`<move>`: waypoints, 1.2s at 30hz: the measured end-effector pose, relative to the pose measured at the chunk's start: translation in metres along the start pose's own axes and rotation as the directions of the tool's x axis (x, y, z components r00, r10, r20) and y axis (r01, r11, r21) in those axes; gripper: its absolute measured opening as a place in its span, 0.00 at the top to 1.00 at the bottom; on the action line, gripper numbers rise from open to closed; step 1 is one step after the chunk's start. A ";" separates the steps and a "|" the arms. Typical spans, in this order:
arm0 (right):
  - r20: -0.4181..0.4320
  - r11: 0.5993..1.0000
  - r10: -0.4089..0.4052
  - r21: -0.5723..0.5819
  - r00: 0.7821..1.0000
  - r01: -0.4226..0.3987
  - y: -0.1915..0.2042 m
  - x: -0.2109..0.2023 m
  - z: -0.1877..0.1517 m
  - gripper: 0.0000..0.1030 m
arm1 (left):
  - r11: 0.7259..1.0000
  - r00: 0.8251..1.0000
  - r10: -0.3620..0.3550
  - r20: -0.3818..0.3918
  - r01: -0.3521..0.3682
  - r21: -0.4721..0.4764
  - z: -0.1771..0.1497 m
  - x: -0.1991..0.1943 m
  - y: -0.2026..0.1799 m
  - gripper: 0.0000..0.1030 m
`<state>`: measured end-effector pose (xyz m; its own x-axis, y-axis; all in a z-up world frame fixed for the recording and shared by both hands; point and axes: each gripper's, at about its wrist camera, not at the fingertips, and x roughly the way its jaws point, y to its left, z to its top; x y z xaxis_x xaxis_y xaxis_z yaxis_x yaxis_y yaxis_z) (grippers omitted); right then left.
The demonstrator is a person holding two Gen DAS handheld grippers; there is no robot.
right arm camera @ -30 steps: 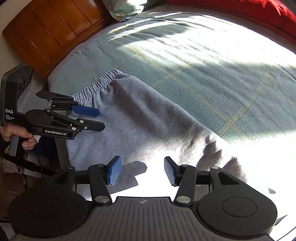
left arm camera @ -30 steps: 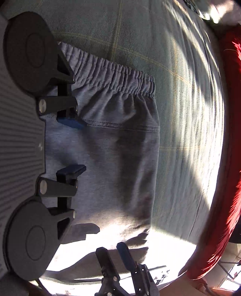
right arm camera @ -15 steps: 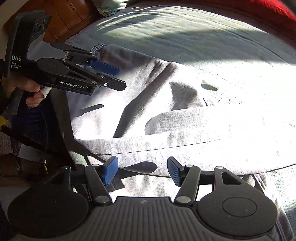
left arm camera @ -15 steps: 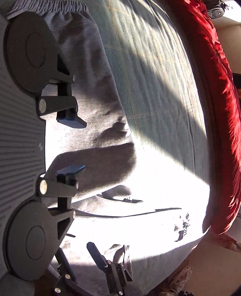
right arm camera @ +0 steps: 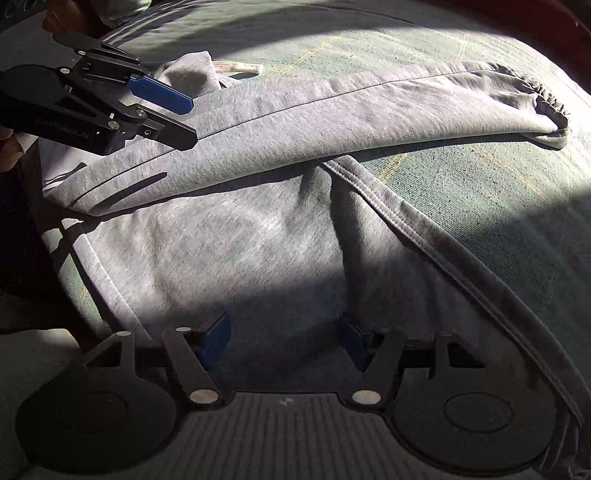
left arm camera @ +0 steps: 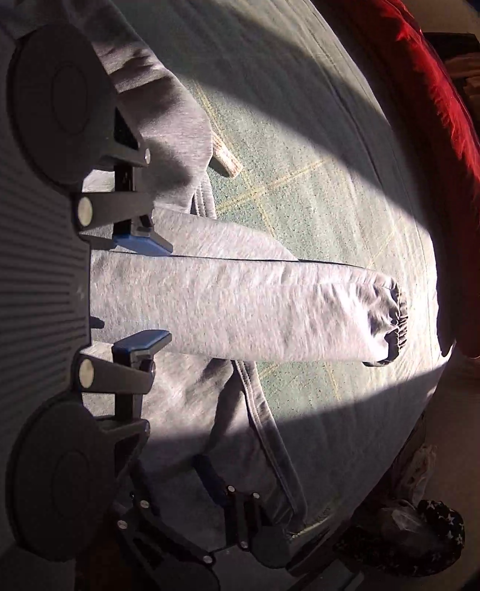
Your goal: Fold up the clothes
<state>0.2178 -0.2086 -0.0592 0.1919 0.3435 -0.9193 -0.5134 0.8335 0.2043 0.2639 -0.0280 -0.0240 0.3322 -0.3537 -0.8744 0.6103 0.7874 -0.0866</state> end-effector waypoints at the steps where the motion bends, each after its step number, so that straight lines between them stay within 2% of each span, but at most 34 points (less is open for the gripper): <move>1: 0.009 1.000 0.017 0.017 1.000 -0.017 -0.002 0.000 -0.001 0.24 | 1.000 1.000 -0.008 -0.006 0.008 0.003 0.005 0.004 -0.001 0.57; 5: 0.037 0.992 0.071 0.105 0.997 -0.075 -0.009 0.005 0.000 0.15 | 0.999 1.000 0.007 -0.011 -0.007 0.040 0.023 0.018 -0.006 0.57; 10: 0.067 0.978 0.123 0.160 0.990 -0.132 -0.012 0.009 -0.001 0.00 | 1.000 0.999 -0.018 -0.043 0.018 0.002 0.043 0.036 0.001 0.56; 12: 0.070 0.976 0.131 0.165 0.989 -0.141 -0.011 0.011 -0.001 0.00 | 1.000 0.998 -0.012 -0.056 0.012 -0.001 0.048 0.044 0.004 0.56; 16: 0.075 0.978 0.119 0.163 0.990 -0.130 -0.009 0.013 -0.002 0.00 | 0.998 0.996 -0.050 -0.071 0.047 -0.038 0.056 0.056 0.014 0.56; 19: 0.077 0.978 0.126 0.160 0.989 -0.137 -0.011 0.013 -0.003 0.00 | 0.991 0.991 -0.111 -0.078 0.104 -0.086 0.063 0.060 0.023 0.56; 24: 0.070 0.977 0.137 0.155 0.988 -0.146 -0.013 0.012 -0.002 0.00 | 0.979 0.981 -0.179 -0.072 0.170 -0.115 0.073 0.068 0.040 0.56; 27: 0.075 0.975 0.135 0.167 0.988 -0.146 -0.013 0.012 -0.002 0.00 | 0.957 0.963 -0.262 -0.071 0.250 -0.145 0.080 0.076 0.055 0.57; 34: 0.092 0.981 0.098 0.162 0.991 -0.111 -0.007 0.002 -0.005 0.00 | 0.890 0.890 -0.446 -0.093 0.430 -0.150 0.096 0.095 0.070 0.62; 36: 0.086 0.984 0.084 0.147 0.993 -0.096 -0.007 -0.002 -0.006 0.00 | 0.888 0.887 -0.448 -0.107 0.429 -0.165 0.097 0.100 0.076 0.69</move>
<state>0.2158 -0.2177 -0.0610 0.2198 0.4482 -0.8665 -0.4007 0.8513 0.3387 0.4133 -0.0525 -0.0714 -0.0560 -0.6128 -0.7882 0.5662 0.6308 -0.5306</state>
